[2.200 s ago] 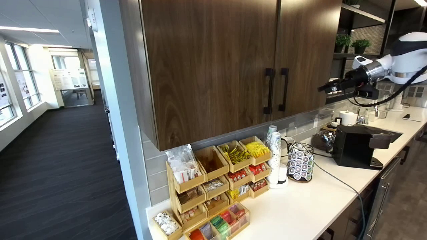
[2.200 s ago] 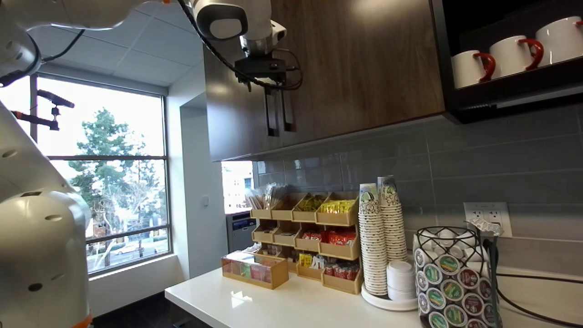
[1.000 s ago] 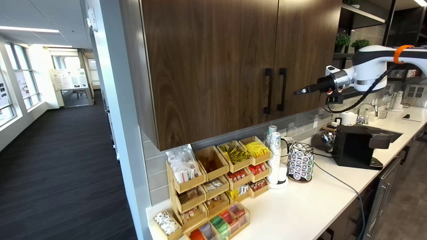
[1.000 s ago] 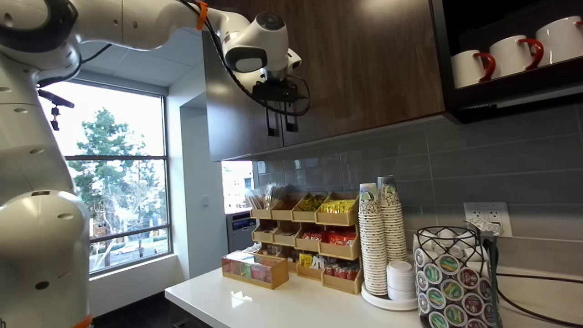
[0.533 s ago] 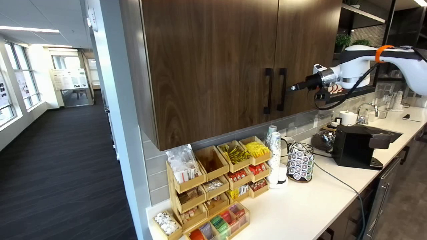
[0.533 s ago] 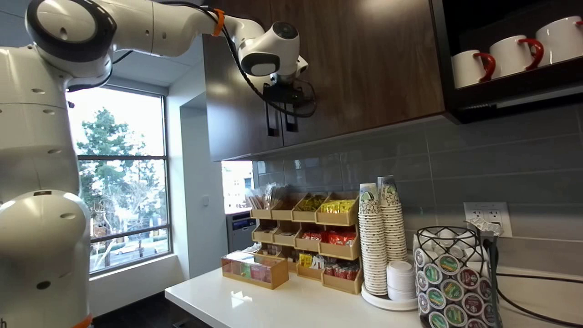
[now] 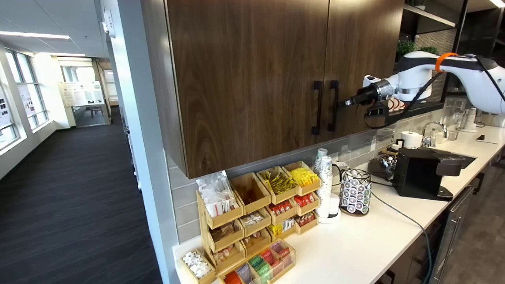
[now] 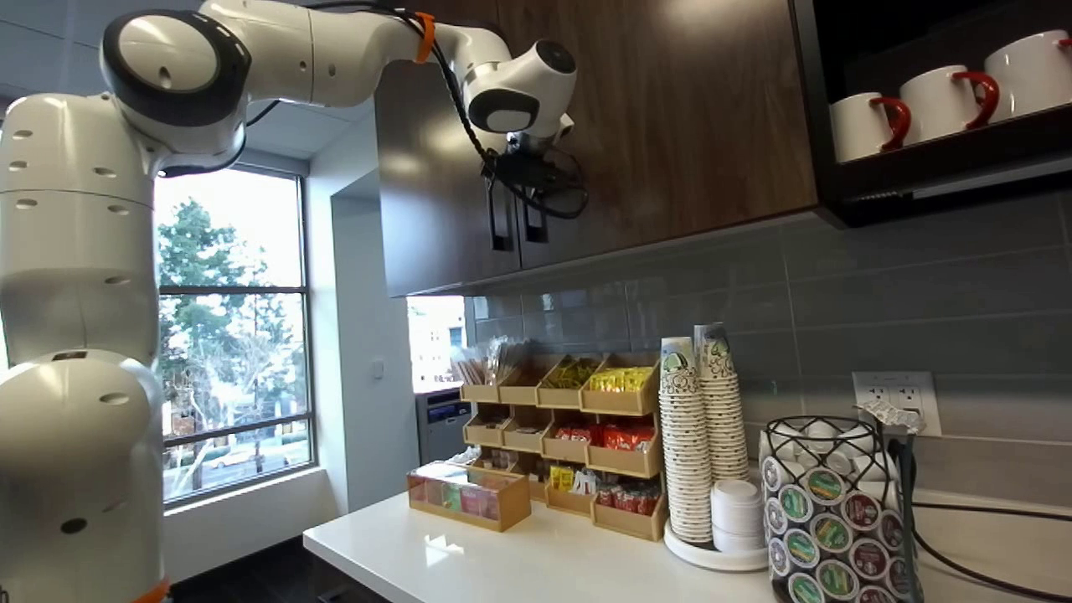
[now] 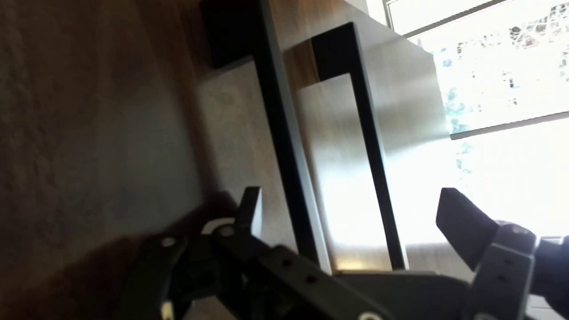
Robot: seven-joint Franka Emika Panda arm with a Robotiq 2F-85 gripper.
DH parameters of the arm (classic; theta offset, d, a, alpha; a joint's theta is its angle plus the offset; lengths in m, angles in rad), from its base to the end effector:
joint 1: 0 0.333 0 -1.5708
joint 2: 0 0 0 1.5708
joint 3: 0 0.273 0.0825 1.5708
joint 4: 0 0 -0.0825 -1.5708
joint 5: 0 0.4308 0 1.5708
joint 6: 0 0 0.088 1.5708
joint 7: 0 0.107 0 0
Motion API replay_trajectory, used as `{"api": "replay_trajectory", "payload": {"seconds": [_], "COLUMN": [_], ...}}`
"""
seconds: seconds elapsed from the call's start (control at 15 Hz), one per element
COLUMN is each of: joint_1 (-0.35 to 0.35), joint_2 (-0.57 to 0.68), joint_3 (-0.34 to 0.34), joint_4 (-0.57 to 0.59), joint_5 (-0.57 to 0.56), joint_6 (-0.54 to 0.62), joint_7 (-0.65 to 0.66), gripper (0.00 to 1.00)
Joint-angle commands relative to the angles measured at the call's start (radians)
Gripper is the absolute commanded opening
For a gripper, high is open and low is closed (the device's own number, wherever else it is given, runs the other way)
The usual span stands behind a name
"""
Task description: Open the door to the cupboard
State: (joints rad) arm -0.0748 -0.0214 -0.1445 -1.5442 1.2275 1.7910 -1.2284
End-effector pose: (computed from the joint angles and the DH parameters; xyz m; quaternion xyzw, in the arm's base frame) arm 0.6161 -0.0562 0.6875 -0.7325 -0.3477 -0.4626 0.3586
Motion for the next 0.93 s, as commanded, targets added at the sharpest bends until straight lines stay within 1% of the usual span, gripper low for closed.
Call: {"api": "replay_trajectory", "payload": {"seconds": [0.0,0.27,0.33,0.47,0.73,0.87], "joint_1": [-0.004,-0.004,-0.005,-0.015,-0.045,-0.059], "joint_2": [0.075,0.079,0.079,0.080,0.082,0.078], "joint_3": [0.022,0.031,0.031,0.026,0.019,0.016], "joint_4": [0.085,0.085,0.084,0.089,0.094,0.088], "joint_5": [0.041,0.045,0.050,0.058,0.076,0.078], "joint_6": [-0.078,-0.114,-0.117,-0.141,-0.207,-0.242], "joint_7": [0.010,0.011,0.012,0.009,0.012,0.013], "gripper": [1.00,1.00,0.78,0.67,0.37,0.23]}}
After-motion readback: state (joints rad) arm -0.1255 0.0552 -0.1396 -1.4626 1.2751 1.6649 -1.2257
